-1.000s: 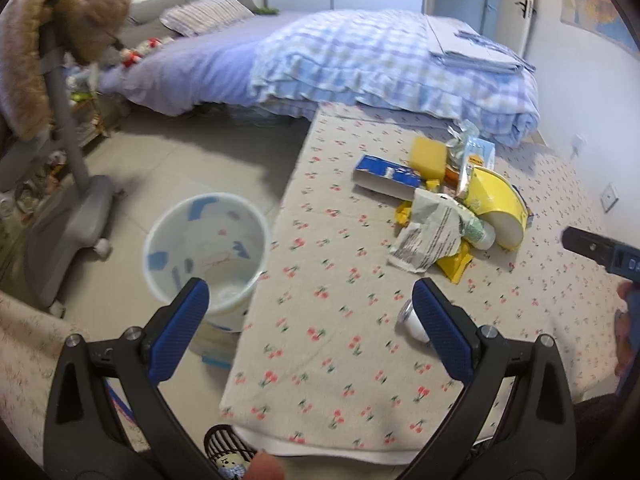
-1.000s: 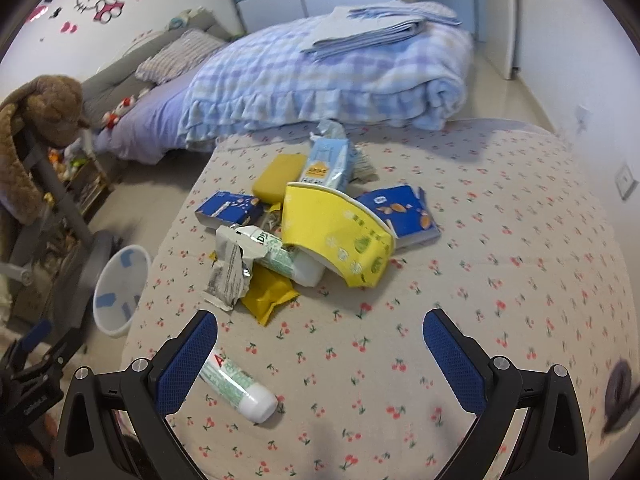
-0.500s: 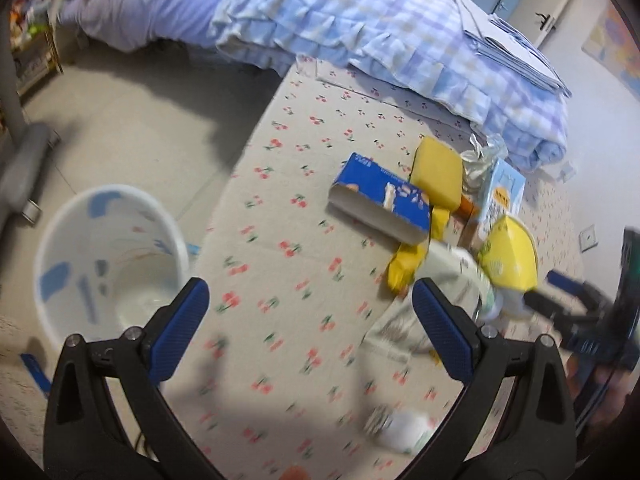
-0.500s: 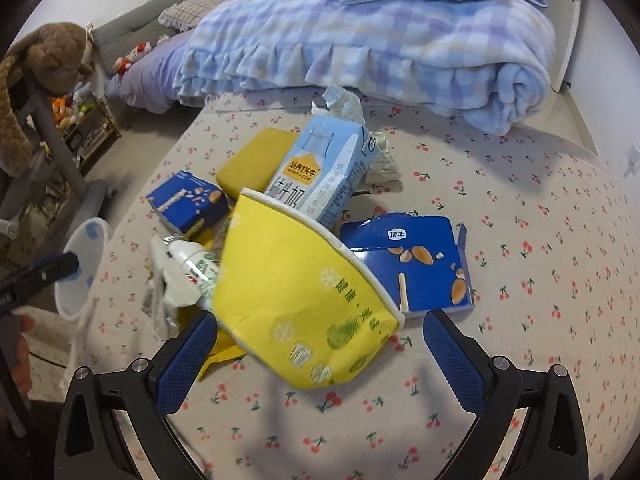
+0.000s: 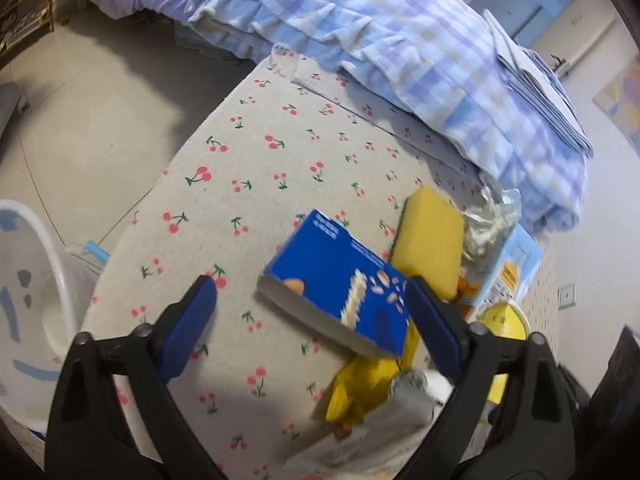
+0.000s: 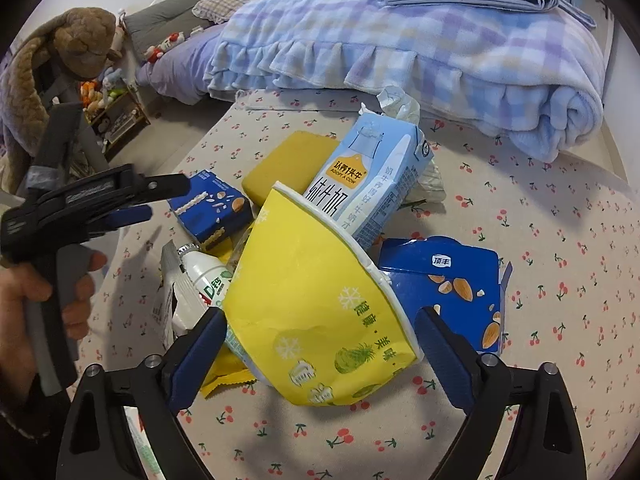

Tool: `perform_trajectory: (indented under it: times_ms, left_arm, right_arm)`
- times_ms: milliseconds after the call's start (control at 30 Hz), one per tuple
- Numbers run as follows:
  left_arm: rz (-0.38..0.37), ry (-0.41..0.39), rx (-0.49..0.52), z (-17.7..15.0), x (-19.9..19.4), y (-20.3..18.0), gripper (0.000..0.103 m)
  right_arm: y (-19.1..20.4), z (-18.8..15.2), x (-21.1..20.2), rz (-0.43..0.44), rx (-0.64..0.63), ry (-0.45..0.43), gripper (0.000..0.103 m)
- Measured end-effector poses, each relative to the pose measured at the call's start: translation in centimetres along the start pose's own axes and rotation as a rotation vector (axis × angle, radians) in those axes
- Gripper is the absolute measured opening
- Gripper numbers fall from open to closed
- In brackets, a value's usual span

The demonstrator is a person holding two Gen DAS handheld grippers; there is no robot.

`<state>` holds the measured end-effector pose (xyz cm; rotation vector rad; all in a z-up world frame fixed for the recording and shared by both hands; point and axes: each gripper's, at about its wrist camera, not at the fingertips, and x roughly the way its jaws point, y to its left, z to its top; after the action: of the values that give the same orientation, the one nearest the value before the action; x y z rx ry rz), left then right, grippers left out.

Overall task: Collect trash
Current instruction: 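Grasp the yellow paper bowl with the right tool while the left grasps the blue box, then carry the blue box and yellow bowl over the wastebasket and release both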

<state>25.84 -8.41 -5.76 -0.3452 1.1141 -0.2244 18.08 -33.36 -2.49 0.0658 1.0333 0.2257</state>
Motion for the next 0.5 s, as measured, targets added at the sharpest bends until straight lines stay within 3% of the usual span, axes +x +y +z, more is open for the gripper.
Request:
perform_trajectory:
  times_ms: [67,200,233,333,500]
  left_arm:
    - [-0.004,0.006,-0.034,0.3,0.6,0.5,0.085]
    - [-0.030,0.017,-0.081,0.3,1.0,1.3,0.061]
    - [-0.036,0.019,-0.079,0.3,0.9,1.4,0.050]
    - [-0.087,0.021,-0.085,0.3,0.7,1.4,0.034]
    - [-0.122,-0.017,-0.071,0.0,-0.9,1.1,0.023]
  right_arm:
    - [-0.2,0.1,-0.3,0.013,0.011,-0.005,0.086]
    - [-0.6,0.0,-1.4,0.038,0.030,-0.027,0.079]
    - [-0.7,0.0,-1.8,0.042,0.033,-0.034,0.077]
    - [-0.6,0.0,-2.5,0.046,0.035,-0.048,0.075]
    - [-0.2,-0.1,-3.5,0.043,0.042,-0.068,0.074]
